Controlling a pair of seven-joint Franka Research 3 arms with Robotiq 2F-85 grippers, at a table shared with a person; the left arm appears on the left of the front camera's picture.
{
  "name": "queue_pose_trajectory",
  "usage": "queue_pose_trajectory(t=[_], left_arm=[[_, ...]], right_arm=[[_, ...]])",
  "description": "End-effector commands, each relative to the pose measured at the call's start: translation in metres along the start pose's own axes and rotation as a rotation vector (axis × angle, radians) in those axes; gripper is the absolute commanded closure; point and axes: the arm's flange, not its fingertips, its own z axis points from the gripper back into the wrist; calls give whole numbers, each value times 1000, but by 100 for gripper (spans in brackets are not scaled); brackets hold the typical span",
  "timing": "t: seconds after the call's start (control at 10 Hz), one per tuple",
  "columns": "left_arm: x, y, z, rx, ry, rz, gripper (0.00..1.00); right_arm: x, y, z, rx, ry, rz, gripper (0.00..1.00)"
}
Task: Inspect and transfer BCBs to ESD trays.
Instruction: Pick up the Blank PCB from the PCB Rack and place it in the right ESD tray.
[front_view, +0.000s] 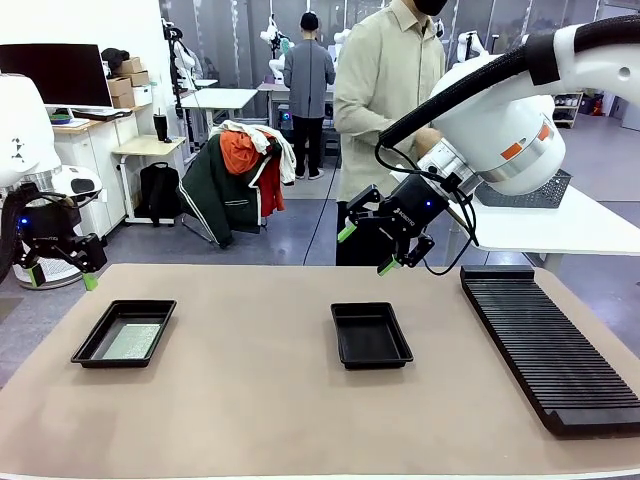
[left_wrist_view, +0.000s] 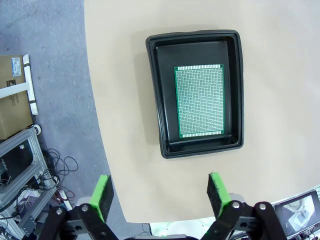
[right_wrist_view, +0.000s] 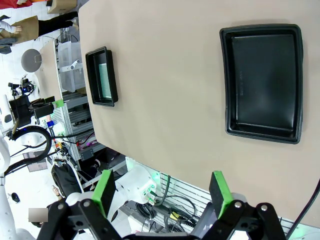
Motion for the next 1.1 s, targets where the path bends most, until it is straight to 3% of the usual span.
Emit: queue_pose_trajectory(t=[0.0,1.0], left_arm=[[-1,1,-3,-6,-7,-6,0],[-1,1,-3,-6,-7,-6,0]], right_arm=[[2,1,0,-18,-1,1,0],[2,1,0,-18,-1,1,0]])
